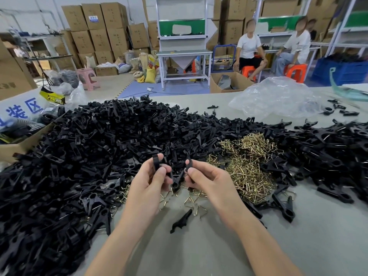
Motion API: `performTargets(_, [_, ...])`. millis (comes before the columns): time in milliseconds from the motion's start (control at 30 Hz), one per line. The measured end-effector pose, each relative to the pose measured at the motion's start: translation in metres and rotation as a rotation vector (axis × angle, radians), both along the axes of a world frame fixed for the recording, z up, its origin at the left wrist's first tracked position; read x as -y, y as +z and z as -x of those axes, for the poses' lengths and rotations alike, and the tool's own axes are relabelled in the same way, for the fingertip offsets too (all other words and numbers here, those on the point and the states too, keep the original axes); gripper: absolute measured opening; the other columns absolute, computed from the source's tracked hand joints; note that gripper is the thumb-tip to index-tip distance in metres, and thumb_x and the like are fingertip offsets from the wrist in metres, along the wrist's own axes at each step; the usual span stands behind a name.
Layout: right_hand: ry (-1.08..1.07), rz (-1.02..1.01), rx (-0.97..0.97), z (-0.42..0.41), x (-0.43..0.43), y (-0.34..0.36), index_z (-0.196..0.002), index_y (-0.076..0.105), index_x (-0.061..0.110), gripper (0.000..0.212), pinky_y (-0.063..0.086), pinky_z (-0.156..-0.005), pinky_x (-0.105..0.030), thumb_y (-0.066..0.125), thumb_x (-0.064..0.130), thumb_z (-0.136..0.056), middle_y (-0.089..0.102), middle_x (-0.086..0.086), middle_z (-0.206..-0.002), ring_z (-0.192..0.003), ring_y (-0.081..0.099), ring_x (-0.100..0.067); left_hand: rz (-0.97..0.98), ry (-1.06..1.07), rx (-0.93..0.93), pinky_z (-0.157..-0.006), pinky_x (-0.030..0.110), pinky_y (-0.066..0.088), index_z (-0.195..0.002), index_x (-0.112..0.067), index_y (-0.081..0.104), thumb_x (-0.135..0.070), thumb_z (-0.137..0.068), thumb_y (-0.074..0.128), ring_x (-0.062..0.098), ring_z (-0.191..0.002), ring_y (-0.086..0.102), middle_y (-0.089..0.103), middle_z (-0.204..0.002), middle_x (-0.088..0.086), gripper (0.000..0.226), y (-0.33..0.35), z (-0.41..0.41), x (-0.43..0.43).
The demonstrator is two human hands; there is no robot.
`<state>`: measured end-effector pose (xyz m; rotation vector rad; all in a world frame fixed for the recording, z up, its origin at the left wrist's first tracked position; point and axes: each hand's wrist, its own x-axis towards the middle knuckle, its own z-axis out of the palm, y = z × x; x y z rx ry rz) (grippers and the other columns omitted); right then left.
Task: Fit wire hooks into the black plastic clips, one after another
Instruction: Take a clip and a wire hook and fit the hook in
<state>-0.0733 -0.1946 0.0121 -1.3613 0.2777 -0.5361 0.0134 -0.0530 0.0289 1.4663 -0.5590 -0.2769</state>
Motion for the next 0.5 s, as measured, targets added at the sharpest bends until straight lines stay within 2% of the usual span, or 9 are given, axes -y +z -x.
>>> performTargets(67, [-0.005,0.004,0.004,-0.0008,0.0008,-0.0006,-0.110,0.078,0.030,0.023,0.058,-0.093,-0.033,0.068,0.015,-0.096,0.078,0.002,-0.100,-0.092,0.072,-0.012,0.011,0.007,-0.013,-0.070,0.022,0.057,-0.117,-0.020,0.061,-0.008,-0.104,0.047,0.011,-0.075,0.067,0.073,-0.103,0.002,0.023,0.0004,0.0003,0.0002])
performTargets(100, [-0.008,0.005,0.005,-0.0011,0.0012,-0.0010,-0.111,0.078,0.030,0.023,0.058,-0.093,-0.032,0.068,0.015,-0.097,0.078,0.002,-0.102,-0.093,0.072,-0.013,0.002,0.004,-0.011,-0.072,0.022,0.057,-0.116,-0.022,0.063,-0.009,-0.104,0.047,0.011,-0.077,0.068,0.074,-0.103,0.002,0.023,0.0001,0.0004,0.0002])
performTargets(200, [0.005,-0.006,0.011,-0.0013,0.0007,-0.0011,-0.115,0.076,0.026,0.024,0.058,-0.091,-0.030,0.068,0.013,-0.096,0.077,-0.001,-0.108,-0.095,0.073,-0.015,-0.018,-0.024,-0.024,-0.080,0.023,0.057,-0.109,-0.036,0.069,-0.012,-0.104,0.048,0.011,-0.080,0.069,0.075,-0.087,0.000,0.032,-0.0007,0.0016,0.0006])
performTargets(233, [0.011,-0.014,0.015,-0.0011,0.0002,-0.0010,-0.114,0.076,0.027,0.025,0.058,-0.089,-0.028,0.068,0.012,-0.096,0.077,-0.001,-0.109,-0.095,0.073,-0.016,-0.010,-0.033,-0.035,-0.081,0.025,0.057,-0.111,-0.037,0.068,-0.011,-0.103,0.048,0.012,-0.083,0.069,0.075,-0.087,-0.003,0.033,-0.0010,0.0022,0.0013])
performTargets(300, [0.024,-0.007,0.021,-0.0003,-0.0009,0.0004,-0.111,0.076,0.031,0.027,0.058,-0.087,-0.026,0.067,0.010,-0.096,0.077,0.000,-0.108,-0.097,0.074,-0.018,-0.004,-0.041,-0.036,-0.079,0.022,0.056,-0.118,-0.030,0.065,-0.009,-0.102,0.050,0.011,-0.087,0.071,0.076,-0.095,-0.006,0.030,-0.0016,0.0037,0.0031])
performTargets(400, [0.048,0.033,0.022,0.0011,-0.0022,0.0025,-0.107,0.077,0.038,0.033,0.058,-0.091,-0.029,0.067,0.009,-0.096,0.078,0.002,-0.107,-0.099,0.074,-0.018,-0.030,-0.023,0.001,-0.074,0.013,0.052,-0.117,-0.020,0.068,-0.009,-0.099,0.057,0.006,-0.086,0.072,0.078,-0.099,-0.005,0.024,-0.0029,0.0065,0.0045])
performTargets(500, [0.049,0.057,0.015,0.0013,-0.0029,0.0025,-0.105,0.076,0.043,0.036,0.058,-0.090,-0.028,0.068,0.009,-0.095,0.078,0.003,-0.105,-0.098,0.074,-0.016,-0.040,-0.025,0.004,-0.081,0.015,0.054,-0.115,-0.020,0.071,-0.009,-0.099,0.058,0.011,-0.093,0.073,0.078,-0.099,-0.003,0.024,-0.0036,0.0083,0.0036])
